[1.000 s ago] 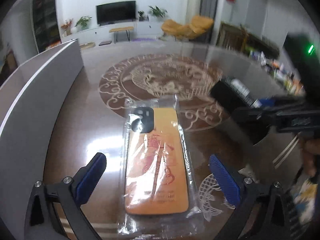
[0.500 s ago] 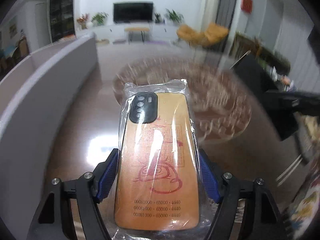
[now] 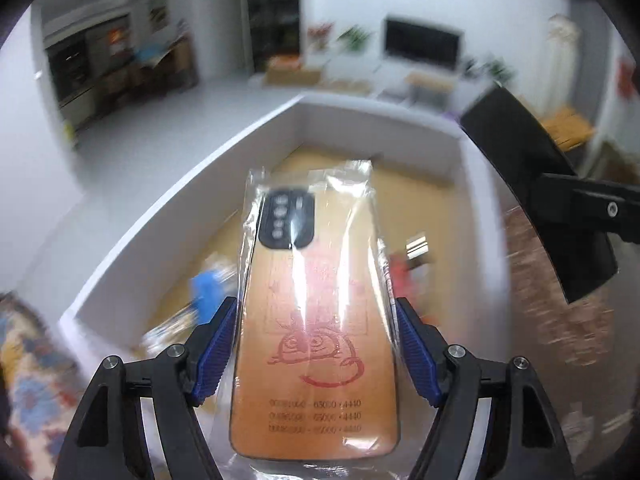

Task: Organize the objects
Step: 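Carry the phone case and black box into the cardboard box and release both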

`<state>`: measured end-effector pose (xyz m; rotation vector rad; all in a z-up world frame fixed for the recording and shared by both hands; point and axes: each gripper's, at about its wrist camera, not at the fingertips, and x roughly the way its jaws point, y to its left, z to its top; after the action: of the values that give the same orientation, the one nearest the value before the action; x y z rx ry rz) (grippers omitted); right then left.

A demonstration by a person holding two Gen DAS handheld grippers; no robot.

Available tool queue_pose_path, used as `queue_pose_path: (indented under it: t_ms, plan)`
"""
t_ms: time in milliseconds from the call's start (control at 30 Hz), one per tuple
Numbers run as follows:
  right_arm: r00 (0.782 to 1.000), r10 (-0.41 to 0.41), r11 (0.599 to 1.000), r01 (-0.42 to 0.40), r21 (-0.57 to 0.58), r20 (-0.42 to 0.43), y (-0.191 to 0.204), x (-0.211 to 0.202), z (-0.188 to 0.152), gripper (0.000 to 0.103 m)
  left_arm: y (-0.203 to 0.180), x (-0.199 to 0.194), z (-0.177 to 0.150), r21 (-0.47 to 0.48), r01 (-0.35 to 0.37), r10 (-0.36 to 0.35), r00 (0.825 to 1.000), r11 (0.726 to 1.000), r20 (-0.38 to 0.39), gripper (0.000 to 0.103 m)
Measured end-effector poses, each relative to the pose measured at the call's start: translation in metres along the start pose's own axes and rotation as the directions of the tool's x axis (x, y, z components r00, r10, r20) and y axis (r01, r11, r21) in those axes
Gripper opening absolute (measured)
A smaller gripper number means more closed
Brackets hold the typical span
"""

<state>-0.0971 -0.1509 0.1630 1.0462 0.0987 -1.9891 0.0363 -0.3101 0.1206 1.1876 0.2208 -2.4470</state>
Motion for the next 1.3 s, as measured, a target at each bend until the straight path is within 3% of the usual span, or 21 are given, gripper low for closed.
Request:
queue_pose_path:
  t_ms: [100,133,233,267,333,400,533,700,767,1300]
  plan:
    - [0.994,0.005,0.999,-0.009,-0.034,-0.106,0.018,0.061,0.005,0.06,0.012,0.007,-0.012,0.002,-0.033,0.033,0.999,0.999,-0.025,0.08]
    - [0.988,0.006,0.999,-0.013,-0.04,-0.153,0.021,0.079,0.002,0.062,0.014,0.007,-0.016,0.003,-0.04,0.04,0.999,0.999,-0.024,0.091]
    - [0.961,0.003,0.999,-0.014,-0.04,-0.278,0.021,0.115,-0.011,0.071,0.009,0.004,-0.02,0.01,-0.062,0.062,0.998,0.998,-0.001,0.099]
    - [0.961,-0.007,0.999,-0.005,-0.042,-0.278,0.02,0.115,-0.013,0.072,0.009,0.002,-0.022,0.01,-0.069,0.069,0.998,0.998,0.011,0.1]
    - [0.969,-0.039,0.998,0.026,-0.056,-0.243,0.014,0.1,-0.014,0.089,0.006,-0.006,-0.024,-0.017,-0.098,0.098,0.995,0.995,0.025,0.102]
    - [0.978,-0.074,0.995,0.061,-0.073,-0.195,0.009,0.078,-0.01,0.094,0.004,-0.01,-0.018,-0.039,-0.113,0.113,0.994,0.993,0.009,0.102]
    - [0.979,-0.155,0.984,0.14,-0.112,-0.13,0.009,0.045,-0.001,0.101,0.003,-0.024,-0.019,-0.106,-0.053,0.055,0.998,0.993,0.012,0.102]
    - [0.957,-0.244,0.962,0.218,-0.167,-0.156,0.012,0.036,0.002,0.102,0.01,-0.034,-0.02,-0.18,-0.026,0.03,0.999,0.983,0.02,0.102]
    - [0.951,-0.263,0.956,0.233,-0.18,-0.164,0.015,0.037,-0.003,0.102,0.012,-0.034,-0.014,-0.177,-0.051,0.053,0.999,0.983,0.007,0.102]
    - [0.939,-0.285,0.949,0.247,-0.198,-0.193,0.032,0.054,-0.005,0.102,0.018,-0.05,-0.011,-0.167,-0.161,0.165,0.986,0.973,0.01,0.102]
